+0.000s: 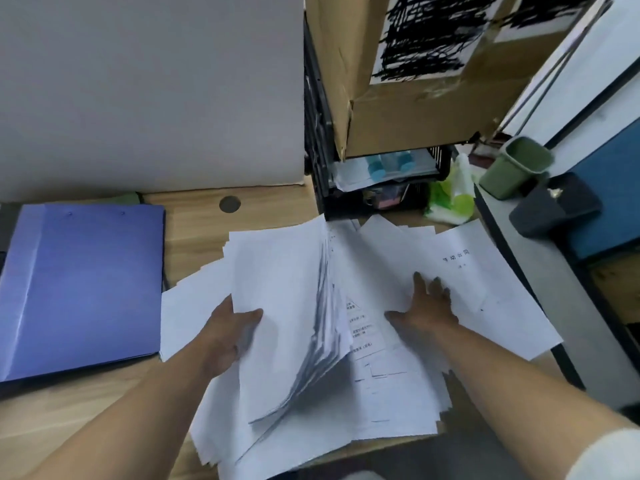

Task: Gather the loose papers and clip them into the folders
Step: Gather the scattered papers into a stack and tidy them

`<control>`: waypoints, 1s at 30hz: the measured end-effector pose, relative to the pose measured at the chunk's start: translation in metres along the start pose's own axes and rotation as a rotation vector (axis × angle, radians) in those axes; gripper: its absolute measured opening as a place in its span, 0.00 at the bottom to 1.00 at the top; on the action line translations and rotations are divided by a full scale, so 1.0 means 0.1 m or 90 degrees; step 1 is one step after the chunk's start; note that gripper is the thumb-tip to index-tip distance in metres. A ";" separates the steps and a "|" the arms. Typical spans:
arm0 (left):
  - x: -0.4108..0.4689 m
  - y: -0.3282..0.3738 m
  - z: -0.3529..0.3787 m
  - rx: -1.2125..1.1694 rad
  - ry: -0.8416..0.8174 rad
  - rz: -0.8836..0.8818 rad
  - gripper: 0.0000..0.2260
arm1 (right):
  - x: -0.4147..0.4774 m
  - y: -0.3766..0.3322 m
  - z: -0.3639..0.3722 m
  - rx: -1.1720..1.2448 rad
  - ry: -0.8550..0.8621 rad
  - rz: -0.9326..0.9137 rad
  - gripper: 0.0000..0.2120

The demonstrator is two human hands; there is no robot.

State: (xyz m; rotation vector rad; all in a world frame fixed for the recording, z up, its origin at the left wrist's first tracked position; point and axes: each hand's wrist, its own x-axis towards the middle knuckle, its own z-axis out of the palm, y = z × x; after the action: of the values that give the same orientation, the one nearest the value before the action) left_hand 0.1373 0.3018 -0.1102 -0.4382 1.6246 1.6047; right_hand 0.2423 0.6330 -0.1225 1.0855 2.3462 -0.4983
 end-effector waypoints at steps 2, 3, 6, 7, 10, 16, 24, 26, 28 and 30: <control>0.05 -0.04 0.22 0.046 0.059 0.010 0.20 | -0.02 0.02 -0.01 -0.031 0.028 -0.030 0.49; 0.07 -0.04 0.31 0.064 0.098 0.020 0.17 | -0.02 0.01 -0.05 -0.021 0.050 -0.049 0.46; 0.07 0.00 0.55 0.113 0.185 0.058 0.12 | 0.08 0.00 -0.15 0.031 0.074 -0.088 0.38; 0.07 0.01 0.58 0.121 0.197 0.059 0.11 | 0.10 0.01 -0.16 0.034 0.063 -0.081 0.38; 0.08 0.02 0.65 0.102 0.190 0.031 0.09 | 0.12 0.02 -0.10 0.027 0.008 -0.049 0.43; 0.11 0.12 0.81 0.037 0.110 0.016 0.10 | 0.20 -0.07 -0.16 -0.003 0.055 -0.096 0.29; 0.24 0.09 0.99 0.033 0.073 0.037 0.11 | 0.18 -0.08 -0.15 0.095 0.055 -0.116 0.30; 0.26 0.08 1.03 0.018 0.066 0.044 0.11 | 0.18 -0.11 -0.17 0.115 0.022 -0.101 0.30; 0.29 0.07 1.07 -0.009 0.070 0.042 0.15 | 0.16 -0.11 -0.20 0.154 -0.021 -0.095 0.28; 0.34 0.05 1.10 -0.021 0.097 0.028 0.24 | 0.17 -0.04 -0.22 0.212 -0.024 -0.083 0.26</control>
State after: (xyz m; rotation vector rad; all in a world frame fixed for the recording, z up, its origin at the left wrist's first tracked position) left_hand 0.1448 0.4164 -0.1187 -0.5573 1.7337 1.6678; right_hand 0.2236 0.6517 -0.1143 1.0558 2.3649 -0.9771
